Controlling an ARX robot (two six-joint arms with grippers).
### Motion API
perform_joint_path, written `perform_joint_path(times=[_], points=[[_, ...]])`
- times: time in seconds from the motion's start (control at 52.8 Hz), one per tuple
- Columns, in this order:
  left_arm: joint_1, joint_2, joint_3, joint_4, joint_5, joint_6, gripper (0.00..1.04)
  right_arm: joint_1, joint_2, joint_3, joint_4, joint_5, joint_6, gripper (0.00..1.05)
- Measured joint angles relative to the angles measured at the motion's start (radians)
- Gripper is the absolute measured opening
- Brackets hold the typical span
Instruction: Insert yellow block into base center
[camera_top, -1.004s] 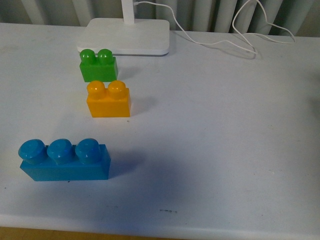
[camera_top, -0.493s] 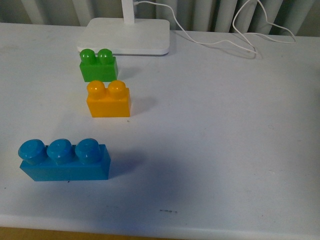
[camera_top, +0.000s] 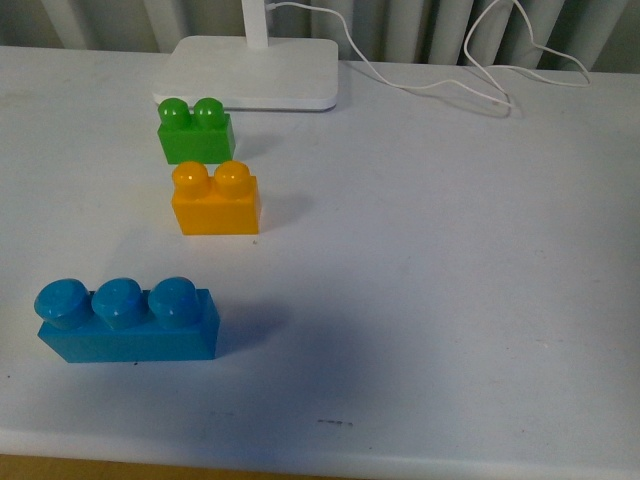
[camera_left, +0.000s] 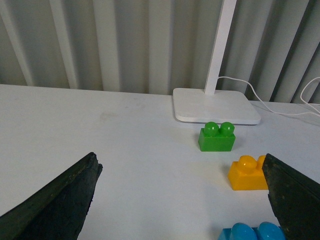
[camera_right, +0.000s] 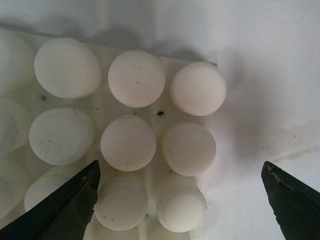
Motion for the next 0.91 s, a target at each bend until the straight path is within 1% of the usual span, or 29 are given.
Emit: perform_joint_path(times=[0.114, 0.208, 0.398, 0.512, 0.644, 0.909], points=[[0.0, 0.0, 0.0, 0.0, 0.0, 0.0, 0.98, 0.01, -0.003, -0.011, -0.002, -0.012, 0.002, 0.95], [0.0, 0.0, 0.0, 0.0, 0.0, 0.0, 0.98, 0.042, -0.019, -0.042, -0.004, -0.035, 0.025, 0.95], [0.0, 0.0, 0.0, 0.0, 0.0, 0.0, 0.98, 0.101, -0.048, -0.106, 0.029, -0.042, 0.093, 0.95], [0.0, 0.0, 0.0, 0.0, 0.0, 0.0, 0.98, 0.169, -0.079, -0.164, 0.063, -0.049, 0.156, 0.95], [0.0, 0.0, 0.0, 0.0, 0.0, 0.0, 0.98, 0.272, -0.09, -0.196, 0.084, -0.062, 0.215, 0.95], [0.0, 0.0, 0.0, 0.0, 0.0, 0.0, 0.98, 0.399, -0.069, -0.176, 0.095, -0.056, 0.259, 0.95]])
